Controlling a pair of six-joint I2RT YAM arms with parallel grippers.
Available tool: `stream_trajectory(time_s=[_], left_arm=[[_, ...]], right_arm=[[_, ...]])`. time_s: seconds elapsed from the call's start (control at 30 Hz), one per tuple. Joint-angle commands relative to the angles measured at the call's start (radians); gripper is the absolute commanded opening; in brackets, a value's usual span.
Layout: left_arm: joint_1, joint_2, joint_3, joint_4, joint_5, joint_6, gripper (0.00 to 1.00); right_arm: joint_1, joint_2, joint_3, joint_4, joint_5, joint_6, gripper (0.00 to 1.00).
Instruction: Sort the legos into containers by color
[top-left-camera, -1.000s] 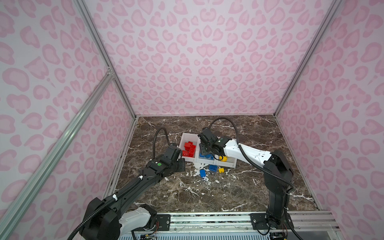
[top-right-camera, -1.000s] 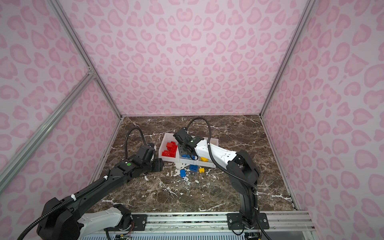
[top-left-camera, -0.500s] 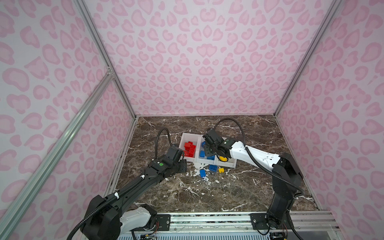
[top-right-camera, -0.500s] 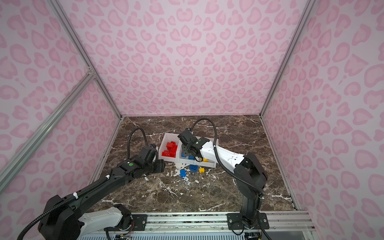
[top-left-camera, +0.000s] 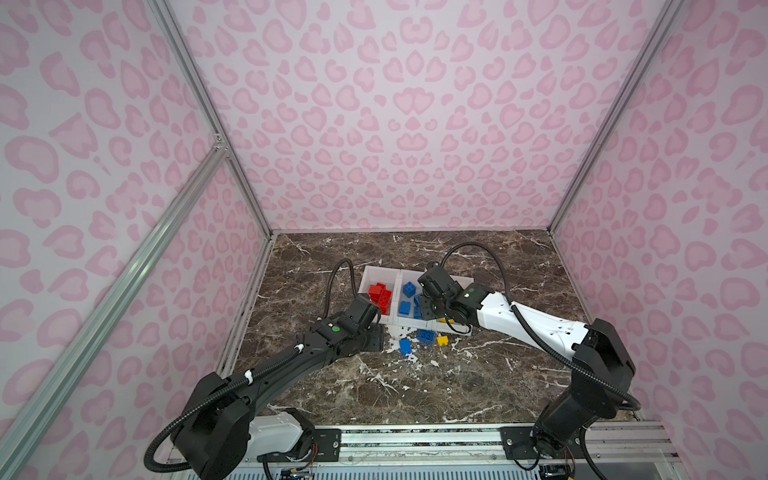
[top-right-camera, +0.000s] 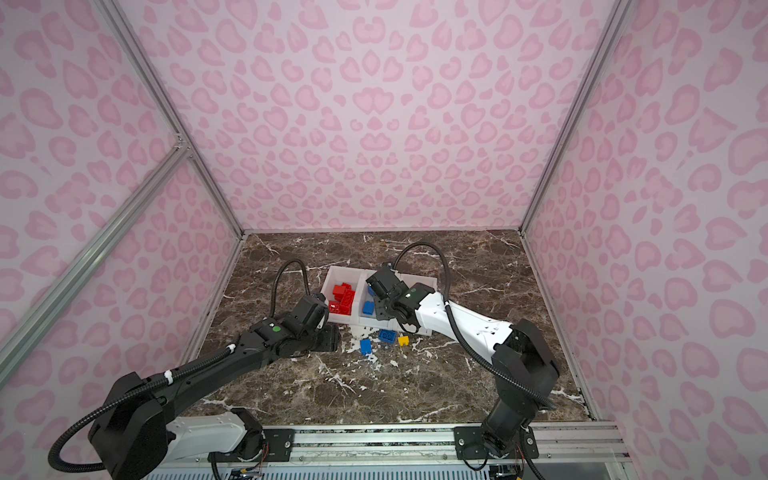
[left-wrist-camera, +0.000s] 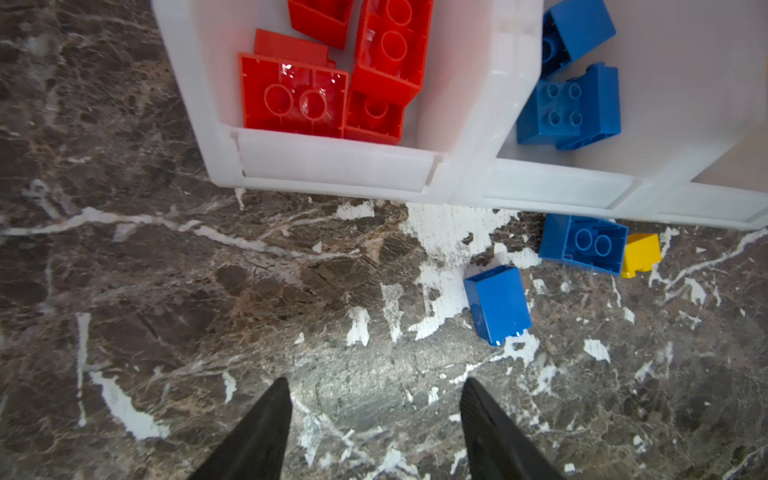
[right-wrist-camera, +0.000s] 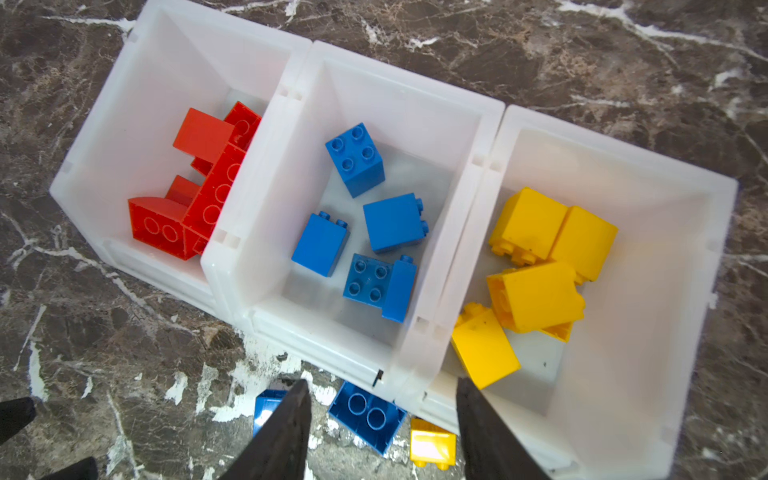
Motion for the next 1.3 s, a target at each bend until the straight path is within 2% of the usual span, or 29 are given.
stream_trajectory(time_s=[0.0, 0.4, 0.8, 1.0, 1.27], left_arm=[[-0.029, 0.036, 0.027, 0.038, 0.006, -0.008, 0.68], [-0.144, 0.232, 0.127, 0.063, -0.002, -0.009, 0.71], [-0.185, 0.402, 0.232, 0.053, 0.004, 0.006, 0.7], [-0.191, 0.445, 0.251, 0.053, -0.003, 0.011, 0.67], [-0.193, 0.482, 0.261, 0.06, -0.007, 0.022, 0.56]], right_arm=[[-0.004, -0.026, -0.037, 0.016, 0.023, 0.026, 0.57], [-0.022, -0.135, -0.164, 0.032, 0.046, 0.073, 0.57], [-0.039, -0.192, -0.215, 0.027, 0.056, 0.081, 0.57], [-0.042, -0.205, -0.227, 0.027, 0.054, 0.082, 0.57], [-0.049, -0.217, -0.242, 0.029, 0.055, 0.088, 0.56]])
